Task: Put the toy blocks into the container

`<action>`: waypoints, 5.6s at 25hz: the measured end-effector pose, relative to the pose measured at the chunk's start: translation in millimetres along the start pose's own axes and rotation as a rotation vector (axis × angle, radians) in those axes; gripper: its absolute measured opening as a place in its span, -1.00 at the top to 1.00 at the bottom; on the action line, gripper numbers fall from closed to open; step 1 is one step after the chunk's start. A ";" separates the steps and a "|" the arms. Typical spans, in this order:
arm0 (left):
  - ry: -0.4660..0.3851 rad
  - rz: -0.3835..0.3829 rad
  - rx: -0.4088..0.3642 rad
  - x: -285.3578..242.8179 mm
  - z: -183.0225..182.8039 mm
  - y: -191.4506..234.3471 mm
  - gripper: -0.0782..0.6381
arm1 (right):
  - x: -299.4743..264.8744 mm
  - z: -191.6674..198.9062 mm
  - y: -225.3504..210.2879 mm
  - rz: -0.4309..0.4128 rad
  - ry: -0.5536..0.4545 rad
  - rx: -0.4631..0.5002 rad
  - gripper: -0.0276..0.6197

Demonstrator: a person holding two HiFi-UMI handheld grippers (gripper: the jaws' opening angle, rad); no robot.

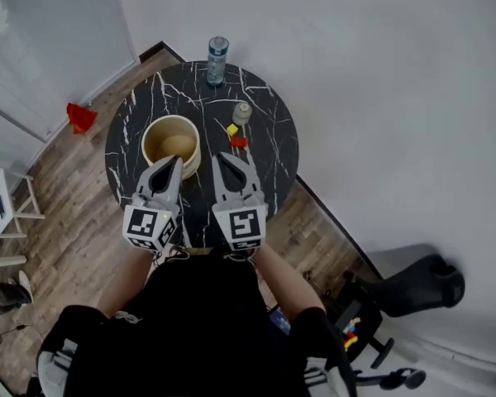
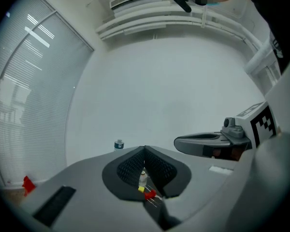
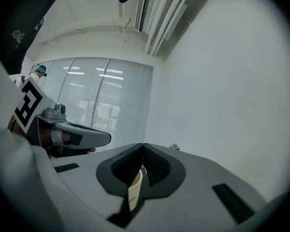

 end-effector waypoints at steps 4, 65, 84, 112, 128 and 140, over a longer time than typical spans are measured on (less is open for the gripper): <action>0.034 -0.032 -0.002 -41.1 7.6 -15.0 0.78 | -15.9 18.4 -40.1 -0.065 0.041 -0.003 0.92; 0.416 -0.341 0.073 -85.7 144.7 -32.0 0.78 | -122.7 220.3 -88.4 -0.645 0.481 -0.006 0.54; 0.266 -0.510 0.043 -14.9 84.8 10.2 0.78 | -134.1 107.6 -15.6 -0.694 0.192 0.013 0.54; 0.281 -0.406 0.044 -45.3 90.2 -9.9 0.78 | -116.2 116.5 -40.7 -0.630 0.159 -0.031 0.92; 0.385 -0.139 0.004 -160.8 123.1 -54.0 0.78 | -78.2 153.9 -164.5 -0.381 0.212 -0.093 0.92; 0.609 -0.084 -0.010 -226.9 180.2 -42.5 0.78 | -90.0 199.9 -203.2 -0.390 0.288 -0.141 0.92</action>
Point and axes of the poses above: the fingertips, and each gripper's own axes: x backward along the fingers, y to its left, z out of its underside, the point moved 6 cm from there along x, backward along the fingers, and after that the axes turned 4 degrees about -y, right-handed, at the moved point
